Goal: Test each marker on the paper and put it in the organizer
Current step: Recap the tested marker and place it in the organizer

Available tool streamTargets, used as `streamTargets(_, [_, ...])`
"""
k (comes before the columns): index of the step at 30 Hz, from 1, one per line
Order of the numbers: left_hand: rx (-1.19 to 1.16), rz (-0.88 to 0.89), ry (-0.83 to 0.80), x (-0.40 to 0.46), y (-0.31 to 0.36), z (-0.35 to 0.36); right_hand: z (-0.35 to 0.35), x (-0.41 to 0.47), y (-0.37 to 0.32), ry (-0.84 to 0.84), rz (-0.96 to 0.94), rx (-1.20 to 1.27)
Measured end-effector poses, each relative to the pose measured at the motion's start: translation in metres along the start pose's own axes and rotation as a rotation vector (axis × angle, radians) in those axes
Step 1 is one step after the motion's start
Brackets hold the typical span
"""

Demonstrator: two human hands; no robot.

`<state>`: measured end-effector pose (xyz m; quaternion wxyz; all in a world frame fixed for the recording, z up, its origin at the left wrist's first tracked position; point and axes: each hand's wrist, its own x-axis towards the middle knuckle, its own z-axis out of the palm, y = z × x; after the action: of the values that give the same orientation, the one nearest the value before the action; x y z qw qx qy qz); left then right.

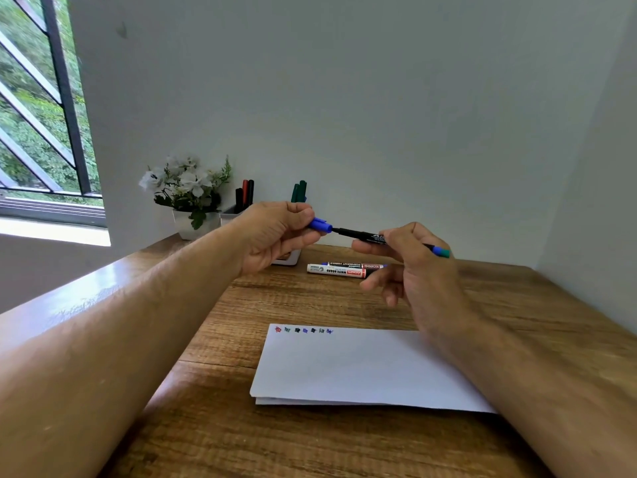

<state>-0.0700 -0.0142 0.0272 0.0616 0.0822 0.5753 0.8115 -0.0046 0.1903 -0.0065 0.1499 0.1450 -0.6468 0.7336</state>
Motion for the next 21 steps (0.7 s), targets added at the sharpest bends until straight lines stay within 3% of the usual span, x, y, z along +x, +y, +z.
streamTargets(11, [0.056, -0.054, -0.09, -0.005, -0.001, 0.0, -0.001, 0.001, 0.001, 0.016, -0.073, -0.038])
streamTargets(16, [0.052, -0.032, -0.073, -0.002, -0.003, -0.002, -0.001, 0.001, 0.005, -0.066, -0.007, -0.012])
streamTargets(21, [0.021, 0.062, -0.094, 0.0, -0.003, -0.004, -0.001, 0.002, 0.011, -0.034, -0.06, -0.363])
